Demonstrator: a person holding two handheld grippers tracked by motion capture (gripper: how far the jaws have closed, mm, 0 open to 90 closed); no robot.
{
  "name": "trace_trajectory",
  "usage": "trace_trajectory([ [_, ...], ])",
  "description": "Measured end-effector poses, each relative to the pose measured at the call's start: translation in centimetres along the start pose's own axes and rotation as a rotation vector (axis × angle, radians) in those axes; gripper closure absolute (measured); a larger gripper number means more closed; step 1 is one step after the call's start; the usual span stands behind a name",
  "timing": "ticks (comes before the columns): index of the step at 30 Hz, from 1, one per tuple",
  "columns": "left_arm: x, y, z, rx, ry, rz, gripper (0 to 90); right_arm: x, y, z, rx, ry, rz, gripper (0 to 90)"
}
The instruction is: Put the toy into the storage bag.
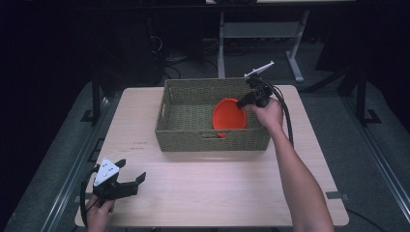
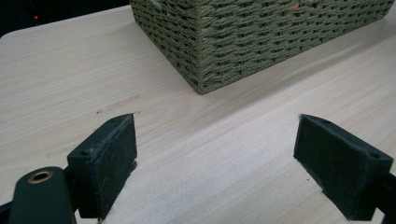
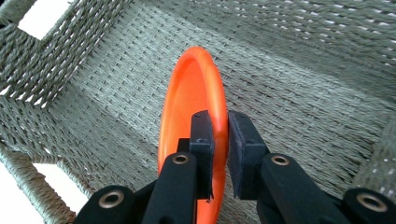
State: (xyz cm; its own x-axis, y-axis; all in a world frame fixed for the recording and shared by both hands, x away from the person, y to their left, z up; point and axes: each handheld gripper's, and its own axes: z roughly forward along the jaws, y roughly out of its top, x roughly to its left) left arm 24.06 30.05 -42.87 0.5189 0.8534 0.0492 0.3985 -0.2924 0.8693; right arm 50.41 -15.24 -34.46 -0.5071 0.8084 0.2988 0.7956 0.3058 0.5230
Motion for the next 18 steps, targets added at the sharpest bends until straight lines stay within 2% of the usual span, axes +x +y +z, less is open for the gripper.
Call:
trace_trajectory([
  [7,0.1,0.0,0.0,0.001,0.003,-0.002,12.8,0.1,0.0,1.0,0.020,0.001,-0.010,80.2],
  [10,0.2,0.0,0.1,0.002,0.006,-0.009,12.8,-0.2,0.0,1.0,0.024,0.019,0.000,78.8],
  [11,0.2,0.0,0.1,0.001,0.007,-0.010,12.8,-0.4,0.0,0.9,0.030,0.040,0.008,77.2],
  [14,0.2,0.0,0.2,0.006,0.010,-0.012,12.8,-0.6,0.0,0.6,0.036,0.025,0.009,74.0],
  [18,0.2,0.0,0.2,0.003,0.011,-0.012,12.8,-1.0,0.0,0.4,0.045,0.028,0.016,72.4],
])
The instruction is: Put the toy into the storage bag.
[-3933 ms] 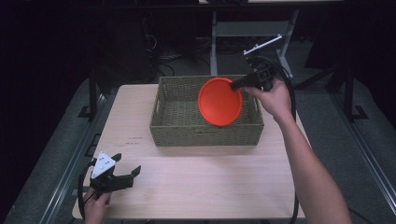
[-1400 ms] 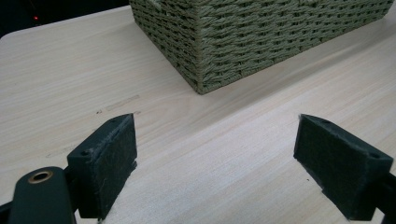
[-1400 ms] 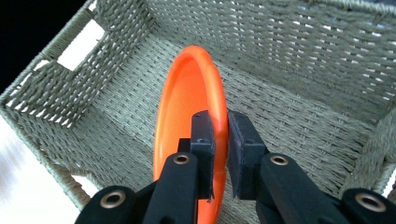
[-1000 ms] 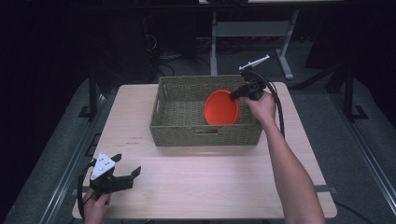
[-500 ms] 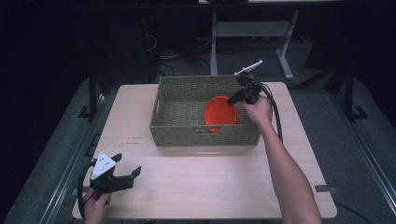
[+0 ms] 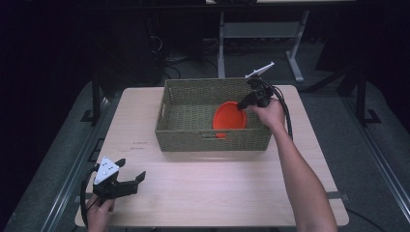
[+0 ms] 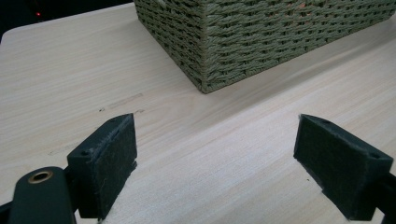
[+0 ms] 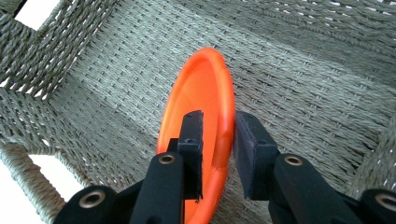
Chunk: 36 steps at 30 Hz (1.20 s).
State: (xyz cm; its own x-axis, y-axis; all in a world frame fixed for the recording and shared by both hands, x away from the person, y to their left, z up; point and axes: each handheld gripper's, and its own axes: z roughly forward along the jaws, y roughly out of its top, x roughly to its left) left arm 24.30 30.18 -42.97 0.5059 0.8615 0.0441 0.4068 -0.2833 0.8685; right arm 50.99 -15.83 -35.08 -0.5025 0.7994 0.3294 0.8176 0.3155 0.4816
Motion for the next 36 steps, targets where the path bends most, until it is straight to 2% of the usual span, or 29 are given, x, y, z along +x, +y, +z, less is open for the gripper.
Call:
trace_trajectory([
  [8,0.0,0.0,0.0,0.000,-0.001,-0.003,12.8,0.2,-0.2,-0.5,-0.003,-0.023,-0.011,69.5],
  [10,0.0,0.0,0.0,0.001,-0.002,0.002,12.8,0.2,-0.2,-0.6,-0.003,0.015,-0.008,69.0],
  [13,-0.1,0.0,0.0,0.003,-0.004,0.004,12.8,0.4,-0.2,-0.6,-0.001,0.016,-0.023,66.4],
  [18,-0.1,-0.1,-0.1,0.000,-0.005,0.001,12.8,0.8,-0.5,-0.2,0.008,0.051,-0.027,60.1],
  [22,-0.2,-0.1,-0.2,-0.005,-0.006,-0.001,12.8,0.8,-0.7,0.0,0.017,0.059,-0.030,57.4],
  [25,-0.2,-0.1,-0.1,0.002,-0.008,0.003,12.8,0.9,-0.9,-0.2,0.003,0.092,-0.028,55.0],
  [36,-0.2,0.0,-0.1,0.008,-0.007,0.005,12.8,1.3,-1.5,-1.7,-0.007,0.129,-0.028,39.2],
])
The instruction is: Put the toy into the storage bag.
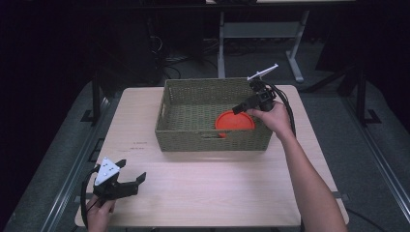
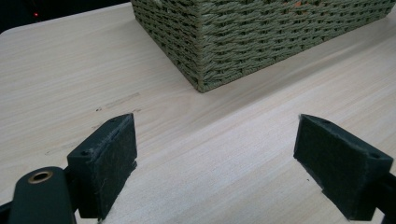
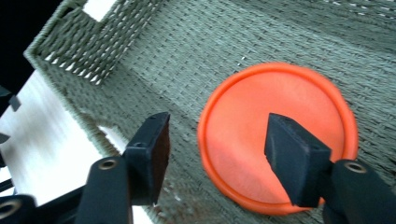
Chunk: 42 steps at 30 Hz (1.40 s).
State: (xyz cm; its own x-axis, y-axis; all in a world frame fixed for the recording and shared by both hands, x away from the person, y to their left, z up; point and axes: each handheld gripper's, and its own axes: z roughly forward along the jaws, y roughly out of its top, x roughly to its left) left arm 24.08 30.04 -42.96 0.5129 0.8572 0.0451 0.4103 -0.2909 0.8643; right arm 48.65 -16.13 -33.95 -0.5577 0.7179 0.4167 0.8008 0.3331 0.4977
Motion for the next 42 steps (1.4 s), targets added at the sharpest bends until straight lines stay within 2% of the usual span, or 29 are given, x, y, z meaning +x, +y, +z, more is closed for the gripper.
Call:
trace_trajectory([
  [3,0.0,0.0,0.0,-0.002,0.001,-0.004,12.8,0.3,-0.2,-0.4,-0.003,0.008,-0.018,35.0],
  [8,0.0,0.0,0.1,-0.003,0.000,0.001,12.8,0.5,-0.8,-1.1,-0.022,0.053,-0.018,31.8],
  [12,-0.1,0.0,0.1,-0.003,0.000,0.001,12.8,0.5,-1.3,-1.5,-0.021,0.062,-0.017,29.2],
  [24,-0.1,0.0,0.1,0.002,0.001,0.003,12.8,1.2,-3.4,-3.3,-0.055,0.106,-0.047,27.2],
  [29,-0.1,0.0,0.1,0.000,0.002,0.000,12.8,1.5,-4.4,-4.1,-0.058,0.111,-0.071,26.8],
  [42,-0.1,0.0,0.2,0.005,0.002,0.006,12.8,1.5,-7.4,-5.8,-0.084,0.132,-0.077,26.1],
])
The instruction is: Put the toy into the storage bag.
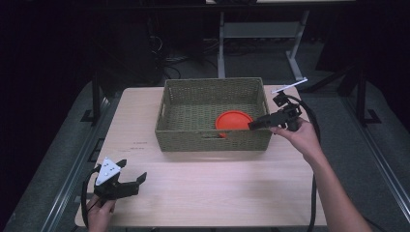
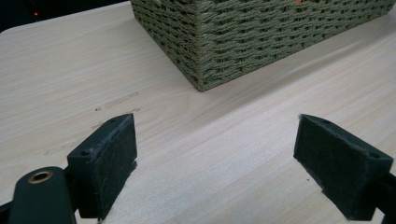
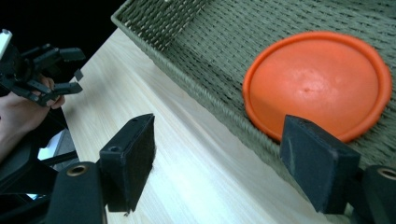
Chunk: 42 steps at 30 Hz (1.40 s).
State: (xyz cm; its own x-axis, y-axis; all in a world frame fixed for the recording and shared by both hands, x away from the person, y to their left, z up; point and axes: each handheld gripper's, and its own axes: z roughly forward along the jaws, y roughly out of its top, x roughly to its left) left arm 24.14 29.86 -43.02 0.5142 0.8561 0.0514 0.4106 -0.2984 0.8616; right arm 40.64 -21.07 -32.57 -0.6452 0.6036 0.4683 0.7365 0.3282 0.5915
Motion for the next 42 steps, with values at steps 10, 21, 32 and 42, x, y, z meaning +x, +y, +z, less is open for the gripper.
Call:
trace_trajectory([
  [10,0.1,0.0,0.0,-0.004,0.004,-0.006,12.8,0.2,-1.6,-0.6,-0.002,0.007,-0.002,25.0],
  [21,0.1,0.0,0.0,-0.001,0.004,-0.001,12.8,0.2,-3.4,-1.5,-0.028,0.013,-0.018,24.6],
  [32,0.0,0.0,0.0,0.001,0.003,-0.001,12.8,-0.2,-5.3,-1.6,-0.033,0.024,-0.018,23.9],
  [42,-0.1,-0.1,0.0,0.000,0.004,-0.002,12.8,-0.7,-7.1,-1.9,-0.040,0.032,-0.011,23.9],
])
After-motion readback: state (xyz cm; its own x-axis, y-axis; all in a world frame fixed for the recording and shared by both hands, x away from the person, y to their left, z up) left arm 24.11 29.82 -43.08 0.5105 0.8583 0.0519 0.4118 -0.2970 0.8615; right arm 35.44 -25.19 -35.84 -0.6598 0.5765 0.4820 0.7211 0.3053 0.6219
